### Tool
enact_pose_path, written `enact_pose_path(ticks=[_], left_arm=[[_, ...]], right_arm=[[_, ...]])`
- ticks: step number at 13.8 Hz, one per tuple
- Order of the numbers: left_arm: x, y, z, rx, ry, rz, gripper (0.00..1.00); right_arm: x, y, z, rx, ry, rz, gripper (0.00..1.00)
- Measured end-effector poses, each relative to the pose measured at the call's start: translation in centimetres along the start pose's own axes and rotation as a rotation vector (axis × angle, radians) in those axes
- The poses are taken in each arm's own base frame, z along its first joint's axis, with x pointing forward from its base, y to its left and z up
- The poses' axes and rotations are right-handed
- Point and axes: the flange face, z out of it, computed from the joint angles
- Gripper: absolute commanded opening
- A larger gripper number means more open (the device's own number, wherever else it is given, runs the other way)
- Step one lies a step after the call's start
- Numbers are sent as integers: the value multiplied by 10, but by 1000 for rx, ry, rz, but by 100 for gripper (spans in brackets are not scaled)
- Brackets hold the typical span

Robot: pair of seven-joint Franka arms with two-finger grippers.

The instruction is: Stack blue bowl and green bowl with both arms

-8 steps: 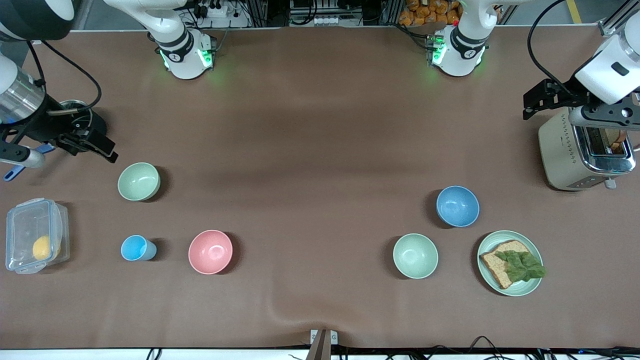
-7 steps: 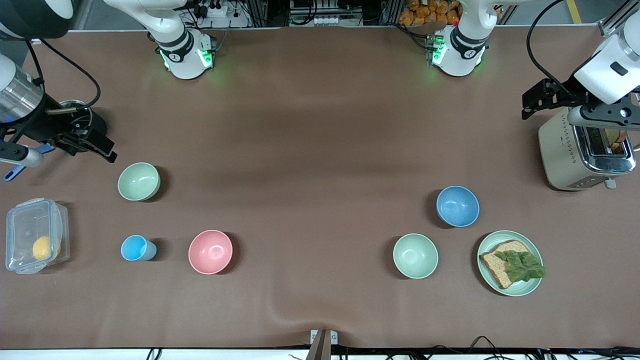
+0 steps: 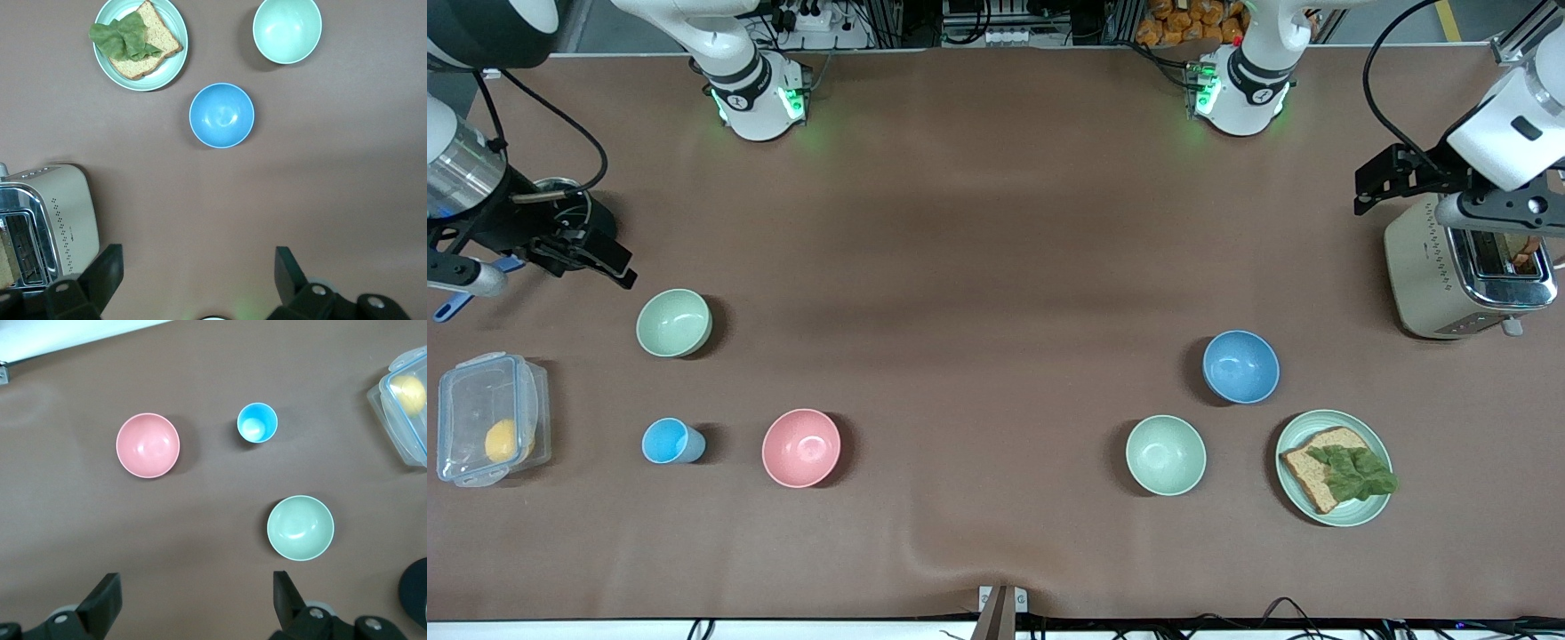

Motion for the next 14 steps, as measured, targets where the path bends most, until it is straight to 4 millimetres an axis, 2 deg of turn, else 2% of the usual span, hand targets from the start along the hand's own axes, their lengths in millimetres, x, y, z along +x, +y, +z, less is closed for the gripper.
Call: enact_pose_path(ticks=[4,7,9,11,14], left_arm=[[10,-4,12,-3,-10,-7,100],[13,-24,34,-7,-54,-42,100],[18,-38,70,-12,-110,-65,100],[27,-48,115,-16,-127,-81,100],[34,-55,189,-17,-89,-95,100]], right_arm=[[7,10,16,-9,-30,19,100],[13,15,32,-17,-57,26,100],[21,18,59,-27,-99,32,100],[29,29,91,-42,-171,17,100],[37,66,131,-30,-277,-149,100]])
